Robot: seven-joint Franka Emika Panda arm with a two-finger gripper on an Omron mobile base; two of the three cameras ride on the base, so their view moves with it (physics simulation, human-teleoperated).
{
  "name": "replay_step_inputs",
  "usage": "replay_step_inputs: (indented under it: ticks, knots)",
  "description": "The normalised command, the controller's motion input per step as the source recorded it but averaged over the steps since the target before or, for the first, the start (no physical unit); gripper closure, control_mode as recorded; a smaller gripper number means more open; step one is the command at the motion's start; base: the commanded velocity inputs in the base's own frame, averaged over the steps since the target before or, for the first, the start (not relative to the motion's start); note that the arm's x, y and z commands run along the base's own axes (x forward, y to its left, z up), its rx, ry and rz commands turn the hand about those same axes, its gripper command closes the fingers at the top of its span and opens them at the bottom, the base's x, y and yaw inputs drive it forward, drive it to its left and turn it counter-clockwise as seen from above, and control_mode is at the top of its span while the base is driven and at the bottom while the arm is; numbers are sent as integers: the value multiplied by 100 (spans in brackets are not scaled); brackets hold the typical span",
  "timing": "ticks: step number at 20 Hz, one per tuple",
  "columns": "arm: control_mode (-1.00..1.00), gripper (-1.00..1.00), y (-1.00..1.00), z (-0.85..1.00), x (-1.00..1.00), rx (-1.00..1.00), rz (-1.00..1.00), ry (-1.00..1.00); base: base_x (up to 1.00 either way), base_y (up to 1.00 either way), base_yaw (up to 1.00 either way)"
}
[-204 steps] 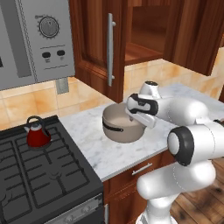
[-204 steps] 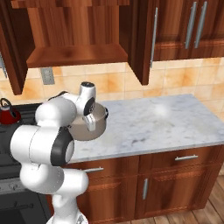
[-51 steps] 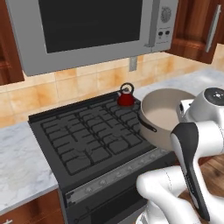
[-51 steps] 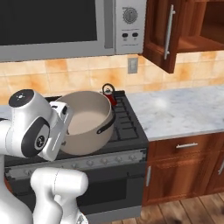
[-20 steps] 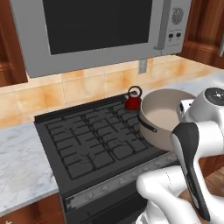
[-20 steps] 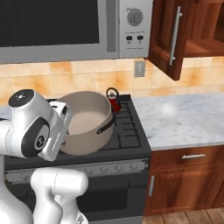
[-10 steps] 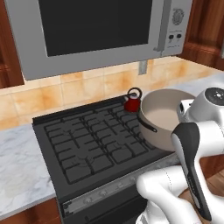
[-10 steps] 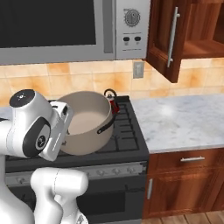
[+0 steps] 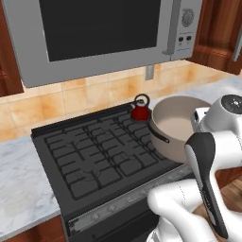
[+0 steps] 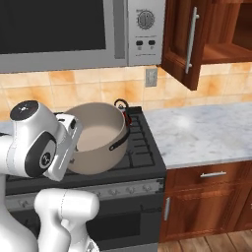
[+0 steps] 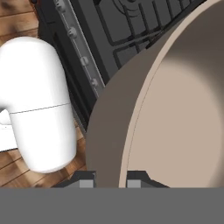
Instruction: Pick the kettle from the cabinet and place it on a stove burner. Then pick the pot from the counter and place it on another stove burner. Finally, turn both burners on.
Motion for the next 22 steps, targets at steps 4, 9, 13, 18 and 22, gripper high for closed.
replay_step_inputs:
  ticks: [4, 9, 13, 18, 22]
  knots:
    - [100, 100, 0, 0, 0, 0, 0, 0, -9, 33, 0]
    - [-100, 100, 7, 0, 0, 0, 0, 0, 0, 13, 0]
    - [-100, 100, 0, 0, 0, 0, 0, 0, 0, 0, 0]
    - [-100, 100, 0, 0, 28, 0, 0, 1, 0, 0, 0]
    - [-100, 100, 0, 0, 46, 0, 0, 1, 0, 0, 0]
